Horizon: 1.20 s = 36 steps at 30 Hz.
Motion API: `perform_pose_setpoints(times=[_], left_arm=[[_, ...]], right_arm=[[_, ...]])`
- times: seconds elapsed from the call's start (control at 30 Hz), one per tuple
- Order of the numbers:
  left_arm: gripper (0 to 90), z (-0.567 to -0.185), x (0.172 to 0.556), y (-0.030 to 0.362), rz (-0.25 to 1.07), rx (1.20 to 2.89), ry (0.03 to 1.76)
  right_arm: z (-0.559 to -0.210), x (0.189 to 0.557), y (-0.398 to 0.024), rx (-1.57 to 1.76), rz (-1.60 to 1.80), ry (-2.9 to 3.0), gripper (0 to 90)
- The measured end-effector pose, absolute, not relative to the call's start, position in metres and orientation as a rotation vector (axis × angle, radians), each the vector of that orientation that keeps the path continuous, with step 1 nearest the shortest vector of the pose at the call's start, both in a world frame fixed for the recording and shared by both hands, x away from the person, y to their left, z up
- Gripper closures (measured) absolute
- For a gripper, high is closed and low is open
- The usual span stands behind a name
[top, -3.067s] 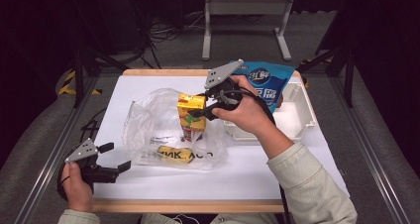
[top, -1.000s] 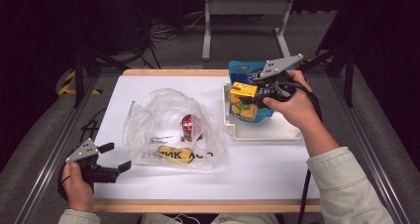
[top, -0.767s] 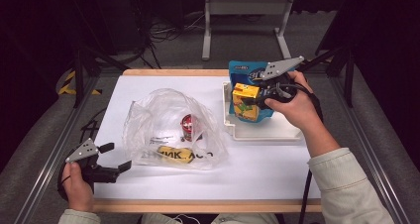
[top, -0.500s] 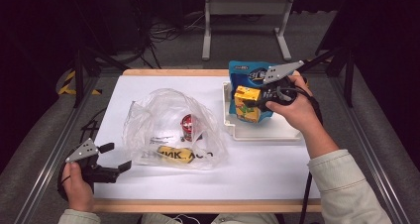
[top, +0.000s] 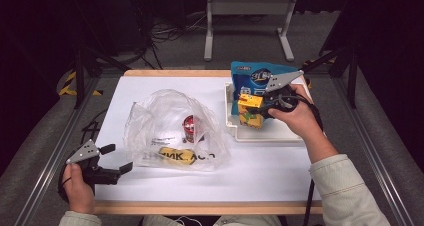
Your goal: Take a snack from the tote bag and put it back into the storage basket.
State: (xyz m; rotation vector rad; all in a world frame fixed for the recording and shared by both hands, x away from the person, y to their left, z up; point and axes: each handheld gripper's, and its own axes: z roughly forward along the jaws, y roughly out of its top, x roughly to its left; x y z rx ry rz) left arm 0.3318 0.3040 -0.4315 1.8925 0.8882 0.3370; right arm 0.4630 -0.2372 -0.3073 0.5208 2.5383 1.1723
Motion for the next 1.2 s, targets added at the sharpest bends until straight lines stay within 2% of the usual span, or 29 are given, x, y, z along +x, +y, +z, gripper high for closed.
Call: perform_pose_setpoints(times=[1.2], left_arm=[[0.9,-0.432,0.332,0.304,0.333,1.893,0.894]], right_arm=[[-0.343,0.467,-0.225,0.498,1.034,2.581,52.1]])
